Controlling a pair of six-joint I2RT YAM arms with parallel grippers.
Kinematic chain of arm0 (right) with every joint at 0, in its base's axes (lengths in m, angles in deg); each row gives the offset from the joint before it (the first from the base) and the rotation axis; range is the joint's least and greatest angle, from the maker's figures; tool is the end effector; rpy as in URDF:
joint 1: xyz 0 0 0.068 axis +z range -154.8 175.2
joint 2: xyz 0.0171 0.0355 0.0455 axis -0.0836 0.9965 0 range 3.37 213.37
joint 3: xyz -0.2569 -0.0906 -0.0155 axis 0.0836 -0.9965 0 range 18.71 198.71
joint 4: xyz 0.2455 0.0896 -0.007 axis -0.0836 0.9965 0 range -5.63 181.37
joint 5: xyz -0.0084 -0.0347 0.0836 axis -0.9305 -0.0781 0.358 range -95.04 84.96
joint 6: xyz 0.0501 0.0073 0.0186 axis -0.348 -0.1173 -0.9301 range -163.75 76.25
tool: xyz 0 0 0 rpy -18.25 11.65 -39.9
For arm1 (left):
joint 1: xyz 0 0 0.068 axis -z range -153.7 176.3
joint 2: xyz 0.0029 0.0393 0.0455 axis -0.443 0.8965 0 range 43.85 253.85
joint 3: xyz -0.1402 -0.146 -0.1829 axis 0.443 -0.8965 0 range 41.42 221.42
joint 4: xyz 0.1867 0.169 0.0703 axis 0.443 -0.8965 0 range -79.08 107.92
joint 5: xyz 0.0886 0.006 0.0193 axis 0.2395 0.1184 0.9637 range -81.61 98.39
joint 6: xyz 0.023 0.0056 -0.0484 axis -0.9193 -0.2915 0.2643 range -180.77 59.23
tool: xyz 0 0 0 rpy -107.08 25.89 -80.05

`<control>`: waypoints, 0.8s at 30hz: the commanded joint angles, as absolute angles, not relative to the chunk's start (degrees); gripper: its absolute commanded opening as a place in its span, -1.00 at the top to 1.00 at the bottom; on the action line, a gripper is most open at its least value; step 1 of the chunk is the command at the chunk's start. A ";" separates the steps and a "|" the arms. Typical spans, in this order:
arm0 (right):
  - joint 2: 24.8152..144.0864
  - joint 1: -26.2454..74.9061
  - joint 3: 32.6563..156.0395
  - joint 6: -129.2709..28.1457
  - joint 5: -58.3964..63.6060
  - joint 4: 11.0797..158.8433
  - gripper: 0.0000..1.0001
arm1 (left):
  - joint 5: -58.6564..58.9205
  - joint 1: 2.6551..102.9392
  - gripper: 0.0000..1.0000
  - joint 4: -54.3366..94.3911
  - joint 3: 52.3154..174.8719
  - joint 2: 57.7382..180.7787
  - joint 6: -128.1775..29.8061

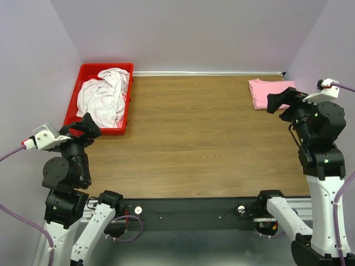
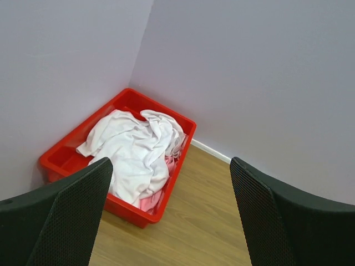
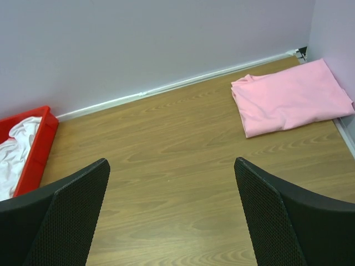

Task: Fold and stack the t-shirts
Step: Grab the tshirt from the pile

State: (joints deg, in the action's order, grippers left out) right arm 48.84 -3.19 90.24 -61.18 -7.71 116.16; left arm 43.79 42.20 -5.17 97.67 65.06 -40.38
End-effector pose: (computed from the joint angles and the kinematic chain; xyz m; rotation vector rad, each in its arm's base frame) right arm 0.1376 0.0022 0.4522 0.2656 1.6540 0.2119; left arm 0.0449 0.0088 0.4201 -0.5642 1.2836 -0.1056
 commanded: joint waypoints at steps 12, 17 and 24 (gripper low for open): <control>46.79 0.82 80.68 -61.41 -3.89 115.30 -1.00 | 26.93 41.86 -0.91 0.17 93.01 100.17 -35.98; 45.56 2.76 78.04 -60.80 -3.89 114.95 -1.00 | 35.01 34.50 -0.97 -5.09 100.48 116.15 -35.72; 43.36 6.71 74.09 -60.45 -8.81 114.60 -1.00 | 34.85 20.34 -0.86 -4.40 103.74 124.09 -35.45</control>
State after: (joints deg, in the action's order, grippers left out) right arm 44.84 4.74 76.01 -61.14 -5.37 115.37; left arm 32.34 25.87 -3.68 102.37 122.48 -36.58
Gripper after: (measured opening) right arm 0.997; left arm 0.938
